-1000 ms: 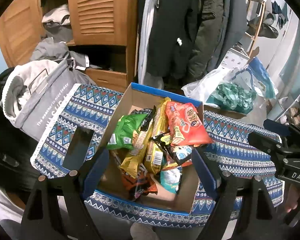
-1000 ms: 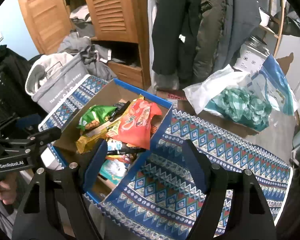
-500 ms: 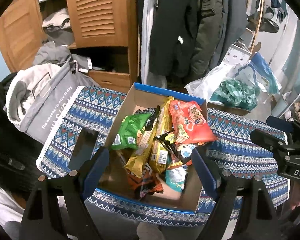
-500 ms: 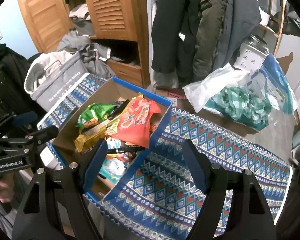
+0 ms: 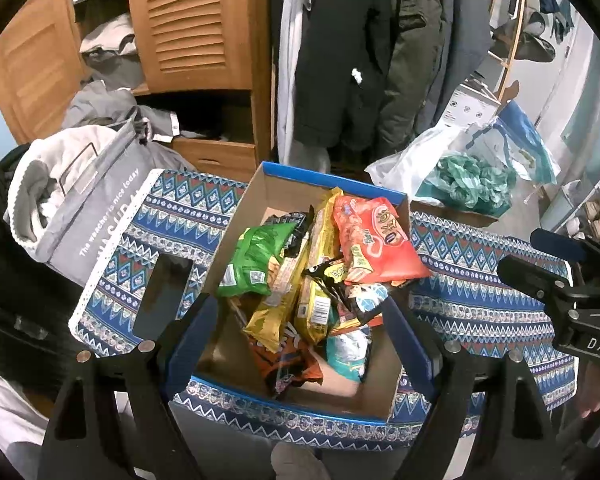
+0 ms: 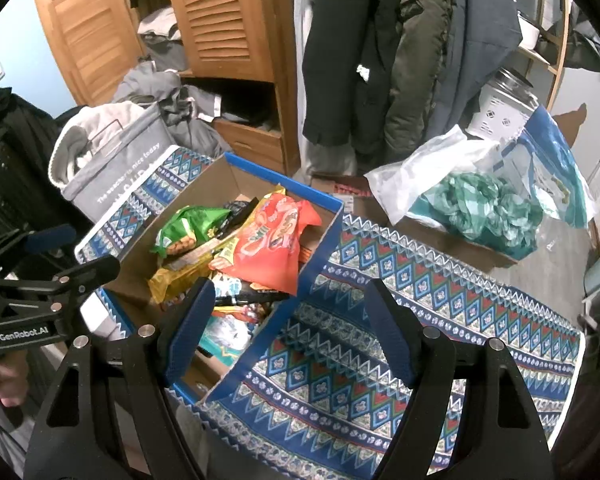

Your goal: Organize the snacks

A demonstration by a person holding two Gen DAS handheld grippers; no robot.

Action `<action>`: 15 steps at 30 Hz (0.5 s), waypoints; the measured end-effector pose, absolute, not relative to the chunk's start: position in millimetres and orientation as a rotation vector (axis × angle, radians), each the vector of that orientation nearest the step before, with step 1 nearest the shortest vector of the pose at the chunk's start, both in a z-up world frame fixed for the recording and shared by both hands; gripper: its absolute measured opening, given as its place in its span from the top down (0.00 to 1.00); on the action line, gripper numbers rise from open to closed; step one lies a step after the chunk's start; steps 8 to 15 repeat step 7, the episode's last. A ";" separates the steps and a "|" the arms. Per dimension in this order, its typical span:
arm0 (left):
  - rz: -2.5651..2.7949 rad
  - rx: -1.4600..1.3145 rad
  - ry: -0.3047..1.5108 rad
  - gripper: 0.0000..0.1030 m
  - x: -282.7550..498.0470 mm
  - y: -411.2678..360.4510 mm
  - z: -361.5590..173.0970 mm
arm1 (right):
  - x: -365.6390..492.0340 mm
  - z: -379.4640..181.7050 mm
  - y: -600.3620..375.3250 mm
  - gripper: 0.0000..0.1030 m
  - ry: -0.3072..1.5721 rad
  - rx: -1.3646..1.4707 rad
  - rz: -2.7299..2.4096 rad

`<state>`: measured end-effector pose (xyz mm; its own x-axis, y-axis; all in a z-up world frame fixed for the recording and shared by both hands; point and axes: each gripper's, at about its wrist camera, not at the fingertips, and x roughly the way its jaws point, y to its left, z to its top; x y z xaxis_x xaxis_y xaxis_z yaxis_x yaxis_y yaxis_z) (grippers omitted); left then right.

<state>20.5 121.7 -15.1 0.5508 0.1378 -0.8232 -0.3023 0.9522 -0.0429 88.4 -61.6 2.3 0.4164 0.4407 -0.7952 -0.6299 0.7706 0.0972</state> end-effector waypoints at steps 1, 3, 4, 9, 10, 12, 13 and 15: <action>0.261 -0.185 0.951 0.17 20.1 121.8 -14.9 | 88.9 1.6 -62.2 0.26 0.922 -0.230 0.679; 0.260 -0.179 0.946 0.17 19.9 121.0 -14.4 | 89.0 -0.5 -63.6 0.26 0.927 -0.231 0.679; 0.260 -0.179 0.944 0.17 19.9 121.3 -14.2 | 89.3 -1.6 -64.2 0.26 0.928 -0.232 0.678; 0.258 -0.181 0.947 0.17 20.0 121.6 -14.4 | 89.3 -1.6 -64.2 0.26 0.928 -0.231 0.679; 0.258 -0.181 0.947 0.17 20.0 121.6 -14.4 | 89.3 -1.6 -64.2 0.26 0.928 -0.231 0.679; 0.258 -0.181 0.947 0.17 20.0 121.6 -14.4 | 89.3 -1.6 -64.2 0.26 0.928 -0.231 0.679; 0.258 -0.181 0.947 0.17 20.0 121.6 -14.4 | 89.3 -1.6 -64.2 0.26 0.928 -0.231 0.679; 0.258 -0.181 0.947 0.17 20.0 121.6 -14.4 | 89.3 -1.6 -64.2 0.26 0.928 -0.231 0.679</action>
